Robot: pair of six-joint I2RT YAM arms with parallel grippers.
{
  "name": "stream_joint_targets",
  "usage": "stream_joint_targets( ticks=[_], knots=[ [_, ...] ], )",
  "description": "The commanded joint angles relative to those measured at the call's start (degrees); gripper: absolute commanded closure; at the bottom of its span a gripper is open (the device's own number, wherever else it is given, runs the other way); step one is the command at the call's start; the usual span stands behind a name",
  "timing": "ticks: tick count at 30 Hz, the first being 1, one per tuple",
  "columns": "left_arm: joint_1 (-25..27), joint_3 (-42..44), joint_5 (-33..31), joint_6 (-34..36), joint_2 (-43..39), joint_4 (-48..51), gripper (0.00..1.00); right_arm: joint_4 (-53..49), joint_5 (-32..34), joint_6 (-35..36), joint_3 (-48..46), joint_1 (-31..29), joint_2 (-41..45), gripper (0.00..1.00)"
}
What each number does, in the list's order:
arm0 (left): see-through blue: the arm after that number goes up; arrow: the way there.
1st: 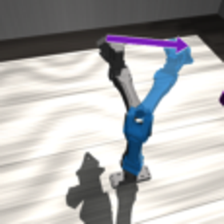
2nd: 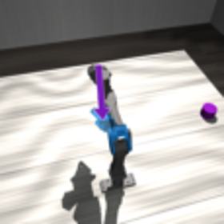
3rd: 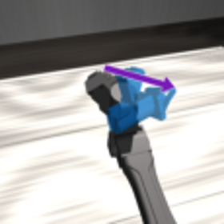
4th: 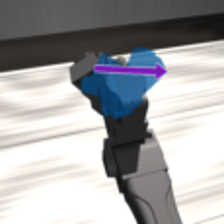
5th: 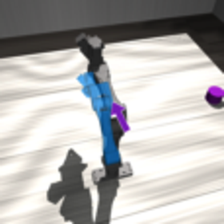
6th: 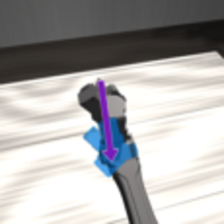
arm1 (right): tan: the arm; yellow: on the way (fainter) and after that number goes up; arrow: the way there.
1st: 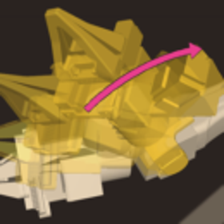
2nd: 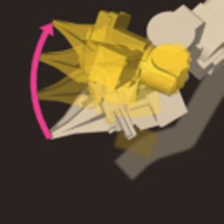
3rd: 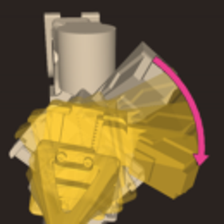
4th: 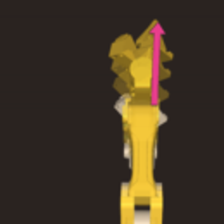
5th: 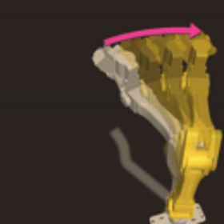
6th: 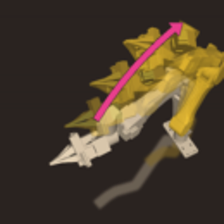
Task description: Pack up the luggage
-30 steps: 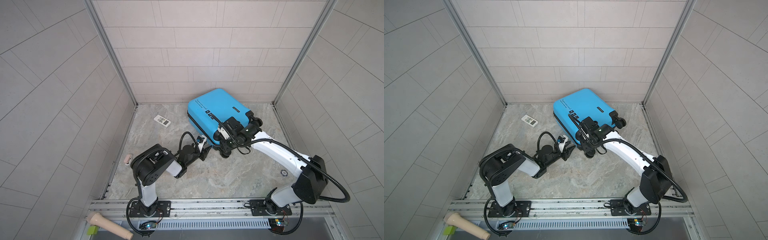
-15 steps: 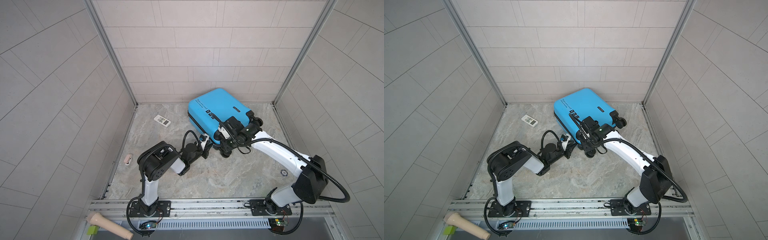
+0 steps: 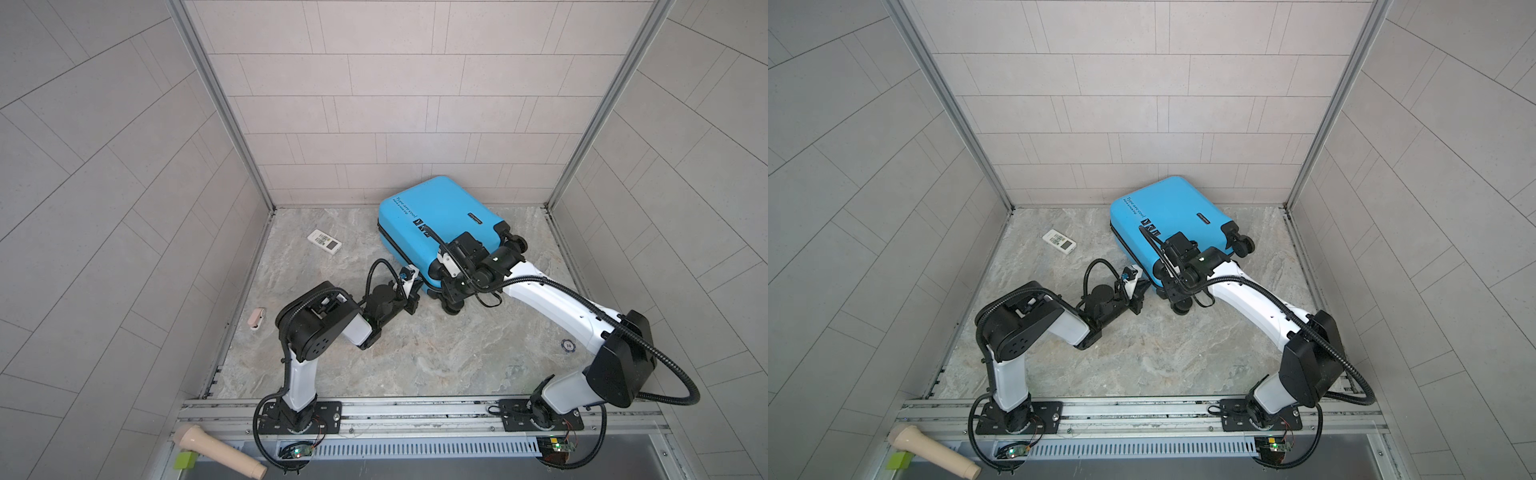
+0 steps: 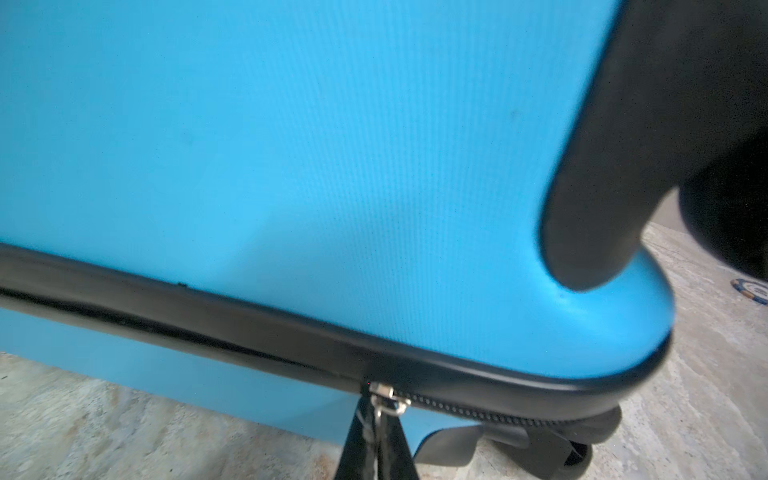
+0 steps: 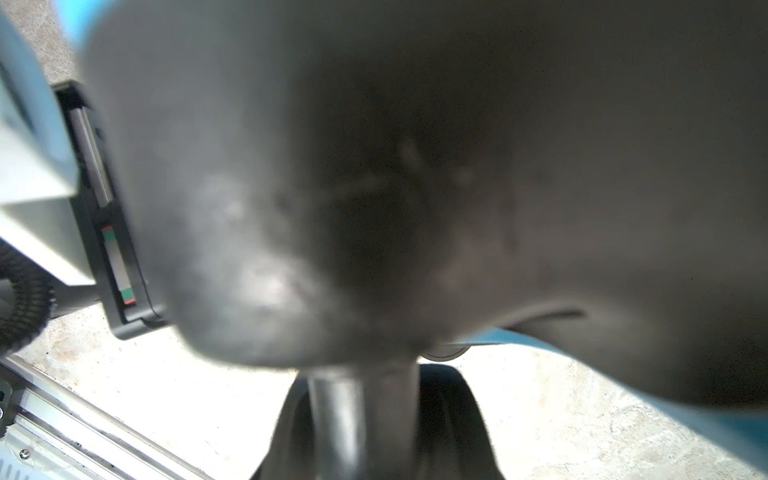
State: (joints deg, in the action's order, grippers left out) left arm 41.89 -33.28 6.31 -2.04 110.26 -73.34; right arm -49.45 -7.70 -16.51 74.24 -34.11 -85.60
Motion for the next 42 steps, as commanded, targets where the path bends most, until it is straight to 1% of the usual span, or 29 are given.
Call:
stream_joint_targets(
  ticks=[1,5,11,14,19,24,28,34,40,42],
  knots=[
    [-0.23,0.38,-0.91,2.06,-2.11,-2.84,1.00,1.02,3.30,-4.50,2.73,0.87,2.44,1.00],
    [-0.27,2.31,0.97,2.06,-4.18,-1.33,1.00,1.02,4.16,-4.17,4.20,0.92,2.39,1.00],
    [-0.40,2.98,5.72,0.25,-7.79,5.89,1.00,1.36,5.09,-3.70,7.89,1.05,1.50,1.00],
    [-0.30,2.87,7.21,-0.78,-9.63,8.99,1.00,2.19,4.35,-3.93,9.36,1.06,1.01,1.00],
    [-0.38,2.45,8.15,-1.65,-12.11,11.35,1.00,3.78,0.72,-4.51,10.07,0.94,-0.38,1.00],
    [-0.23,-0.15,12.95,-3.23,-14.73,16.83,1.00,4.88,0.41,-5.15,9.35,0.91,-1.40,1.00],
    [0.12,-0.65,15.81,-3.76,-15.41,19.14,1.00,5.92,0.15,-5.53,9.85,0.90,-1.75,1.00],
    [1.51,-0.12,16.44,-4.79,-15.19,18.52,1.00,7.18,-2.39,-6.45,11.19,0.74,-3.14,1.00],
    [3.94,-0.19,15.04,-4.80,-14.46,17.43,1.00,9.74,-4.46,-8.37,9.33,0.18,-3.77,1.00],
    [5.34,-0.47,13.92,-3.76,-14.37,18.30,1.00,10.24,-4.69,-8.91,8.91,0.05,-3.78,1.00]
  ],
)
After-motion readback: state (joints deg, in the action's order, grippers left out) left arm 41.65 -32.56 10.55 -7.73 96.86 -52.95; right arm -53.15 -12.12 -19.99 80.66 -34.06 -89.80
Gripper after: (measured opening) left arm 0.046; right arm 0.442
